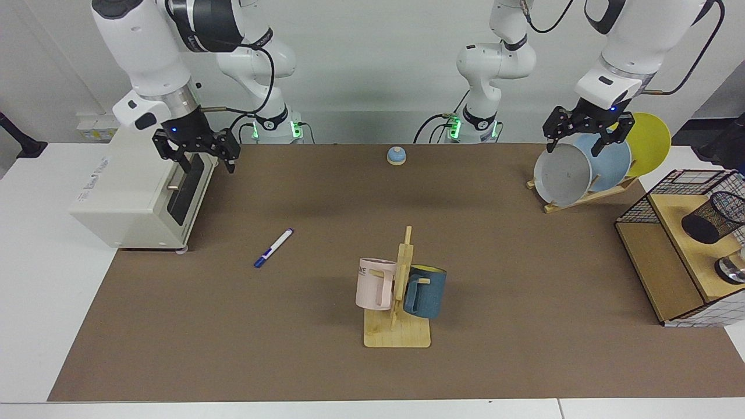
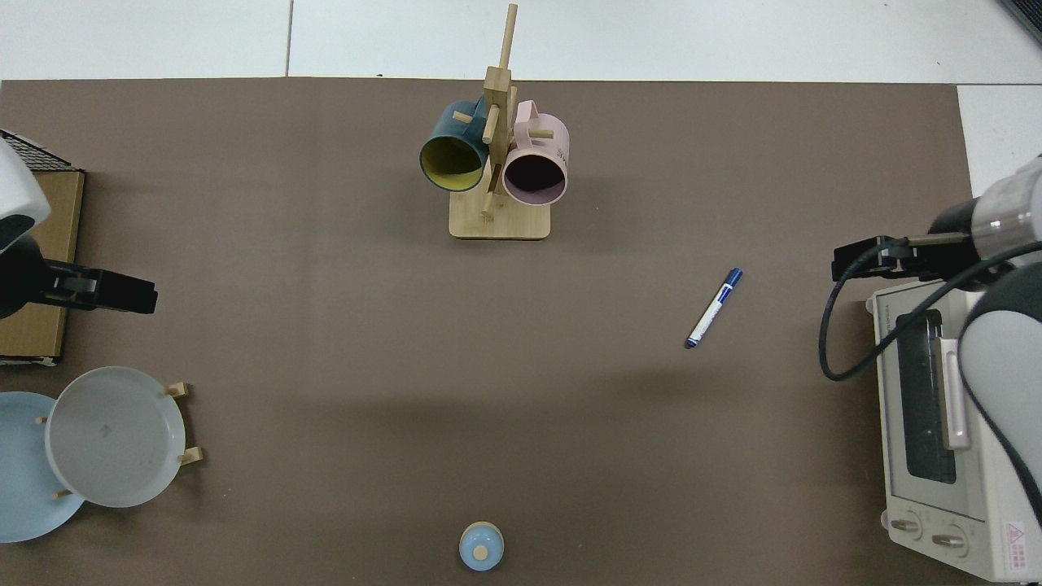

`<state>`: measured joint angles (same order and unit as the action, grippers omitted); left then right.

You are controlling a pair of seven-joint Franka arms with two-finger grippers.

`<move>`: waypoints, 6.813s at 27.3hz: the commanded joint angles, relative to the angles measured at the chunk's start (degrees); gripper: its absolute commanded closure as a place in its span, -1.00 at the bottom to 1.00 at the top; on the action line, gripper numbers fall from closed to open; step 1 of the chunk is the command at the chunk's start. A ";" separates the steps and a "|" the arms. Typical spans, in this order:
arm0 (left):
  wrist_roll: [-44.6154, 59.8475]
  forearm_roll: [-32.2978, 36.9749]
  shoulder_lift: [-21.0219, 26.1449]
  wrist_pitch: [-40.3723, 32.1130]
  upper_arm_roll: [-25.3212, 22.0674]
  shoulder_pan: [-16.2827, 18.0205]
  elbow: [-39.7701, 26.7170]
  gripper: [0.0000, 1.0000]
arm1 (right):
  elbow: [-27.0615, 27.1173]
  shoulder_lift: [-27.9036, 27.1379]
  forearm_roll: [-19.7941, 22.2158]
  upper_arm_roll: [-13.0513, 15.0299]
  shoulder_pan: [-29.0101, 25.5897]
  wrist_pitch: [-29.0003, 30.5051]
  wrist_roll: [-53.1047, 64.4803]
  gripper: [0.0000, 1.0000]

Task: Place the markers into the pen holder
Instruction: 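Reach the right gripper down over the white blue-capped marker, then close the right gripper on the marker and lift it, then carry the marker with the right gripper toward the table middle, then hold the marker out with the right gripper while the left gripper approaches it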

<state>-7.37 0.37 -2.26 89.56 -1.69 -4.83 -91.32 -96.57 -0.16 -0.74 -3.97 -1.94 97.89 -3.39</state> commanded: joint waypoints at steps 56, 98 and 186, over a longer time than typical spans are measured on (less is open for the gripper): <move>-0.19 0.33 -3.10 0.44 -0.42 -0.62 -4.57 -1.00 | -18.57 -20.58 -1.10 0.02 2.03 37.99 -28.87 1.00; -5.20 -2.83 -2.49 3.25 0.20 -1.32 -3.86 -1.00 | -6.79 -9.95 -7.70 -1.04 14.51 17.16 -23.52 1.00; -53.72 -12.41 -8.37 10.89 8.37 -10.81 -15.20 -0.98 | 6.57 -8.98 -8.93 -2.62 33.23 11.36 -112.19 1.00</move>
<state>-60.13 -9.82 -7.07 97.60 7.54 -14.43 -101.47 -90.85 -8.73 -8.91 -6.39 31.31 109.34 -113.79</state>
